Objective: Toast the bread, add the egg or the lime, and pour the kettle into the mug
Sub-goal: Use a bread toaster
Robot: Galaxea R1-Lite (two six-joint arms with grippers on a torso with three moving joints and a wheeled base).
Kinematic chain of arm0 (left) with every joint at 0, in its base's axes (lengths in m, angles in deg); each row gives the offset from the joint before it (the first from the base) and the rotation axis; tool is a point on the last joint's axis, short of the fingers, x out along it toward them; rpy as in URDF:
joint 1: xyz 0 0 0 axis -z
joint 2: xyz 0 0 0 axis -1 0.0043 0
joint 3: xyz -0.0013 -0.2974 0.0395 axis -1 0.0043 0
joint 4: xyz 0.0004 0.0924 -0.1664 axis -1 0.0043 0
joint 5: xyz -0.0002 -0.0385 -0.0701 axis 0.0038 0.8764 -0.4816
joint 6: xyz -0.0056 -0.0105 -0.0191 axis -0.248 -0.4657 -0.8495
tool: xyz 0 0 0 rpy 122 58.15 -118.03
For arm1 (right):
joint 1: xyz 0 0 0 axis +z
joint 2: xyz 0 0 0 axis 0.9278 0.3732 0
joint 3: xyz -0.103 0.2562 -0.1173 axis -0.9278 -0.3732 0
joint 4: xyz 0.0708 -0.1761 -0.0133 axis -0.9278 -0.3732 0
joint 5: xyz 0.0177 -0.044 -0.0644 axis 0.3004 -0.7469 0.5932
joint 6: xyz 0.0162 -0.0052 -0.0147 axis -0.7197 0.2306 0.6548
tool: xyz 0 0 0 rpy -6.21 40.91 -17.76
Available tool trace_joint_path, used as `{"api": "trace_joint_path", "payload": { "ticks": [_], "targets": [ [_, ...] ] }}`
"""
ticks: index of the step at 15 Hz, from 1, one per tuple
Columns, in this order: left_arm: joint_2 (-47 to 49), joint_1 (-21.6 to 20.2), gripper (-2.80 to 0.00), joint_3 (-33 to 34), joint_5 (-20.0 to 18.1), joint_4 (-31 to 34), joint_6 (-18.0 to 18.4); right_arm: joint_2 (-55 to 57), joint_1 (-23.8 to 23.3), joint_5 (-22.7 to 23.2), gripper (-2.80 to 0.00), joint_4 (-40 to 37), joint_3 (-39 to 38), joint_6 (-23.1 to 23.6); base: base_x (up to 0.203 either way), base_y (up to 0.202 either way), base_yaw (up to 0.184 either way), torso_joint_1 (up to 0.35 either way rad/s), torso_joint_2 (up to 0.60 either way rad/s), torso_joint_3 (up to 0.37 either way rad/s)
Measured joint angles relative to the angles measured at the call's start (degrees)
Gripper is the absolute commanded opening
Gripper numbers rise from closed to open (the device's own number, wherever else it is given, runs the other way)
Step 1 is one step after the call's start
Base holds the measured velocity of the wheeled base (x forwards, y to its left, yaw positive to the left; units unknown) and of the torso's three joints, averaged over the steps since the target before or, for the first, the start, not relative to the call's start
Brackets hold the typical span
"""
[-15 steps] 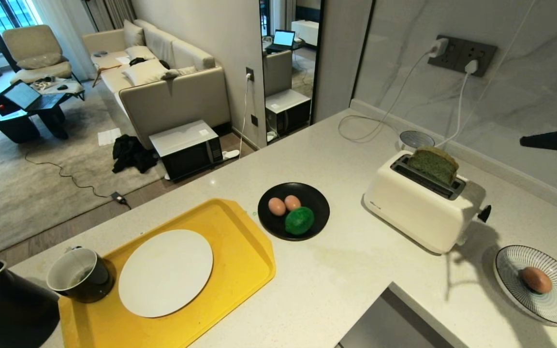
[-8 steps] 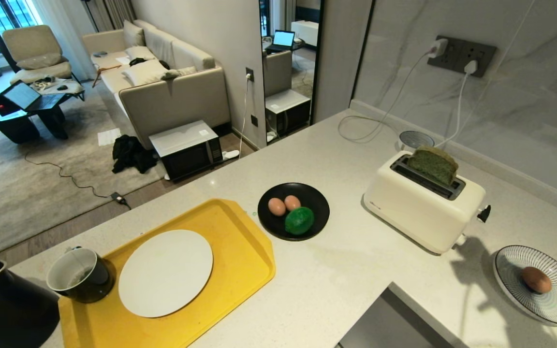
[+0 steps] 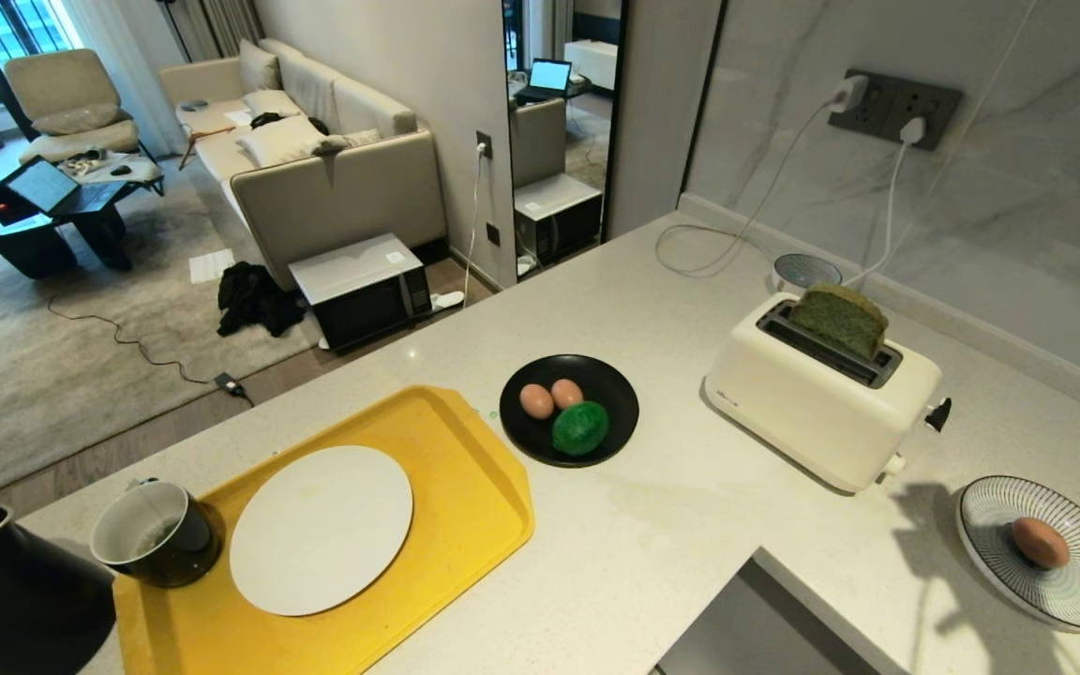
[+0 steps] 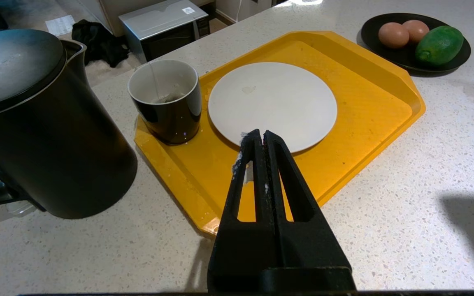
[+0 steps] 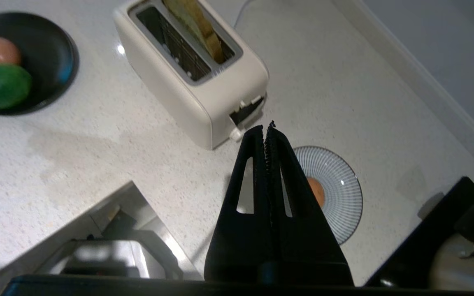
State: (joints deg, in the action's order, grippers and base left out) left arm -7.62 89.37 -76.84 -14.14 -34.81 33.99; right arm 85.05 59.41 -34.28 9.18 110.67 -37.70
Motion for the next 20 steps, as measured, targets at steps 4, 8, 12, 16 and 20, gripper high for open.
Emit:
{"api": "trace_joint_path", "payload": {
  "ticks": [4,8,12,16,20],
  "targets": [
    [0.0,0.0,-2.8,0.0,0.0,0.0,0.0,2.2,0.0,-4.0,-2.8,0.2,-2.8,0.0,0.0,0.0,0.0,0.0,0.0,0.0],
    [0.0,0.0,-2.8,0.0,0.0,0.0,0.0,7.0,-0.3,3.4,-2.8,14.6,-12.9,0.1,0.0,0.0,0.0,0.0,0.0,0.0],
    [0.0,0.0,-2.8,0.0,0.0,0.0,0.0,16.5,-1.5,8.6,-2.8,39.0,-23.4,0.2,0.0,0.0,0.0,0.0,0.0,0.0],
    [0.0,0.0,-2.8,0.0,0.0,0.0,0.0,22.2,-4.9,11.7,-2.8,44.8,-24.9,2.2,0.0,0.0,0.0,0.0,0.0,0.0],
    [0.0,0.0,-2.8,0.0,0.0,0.0,0.0,23.5,-7.2,15.1,-2.8,44.8,-26.0,3.5,0.0,0.0,0.0,0.0,0.0,0.0]
  ]
}}
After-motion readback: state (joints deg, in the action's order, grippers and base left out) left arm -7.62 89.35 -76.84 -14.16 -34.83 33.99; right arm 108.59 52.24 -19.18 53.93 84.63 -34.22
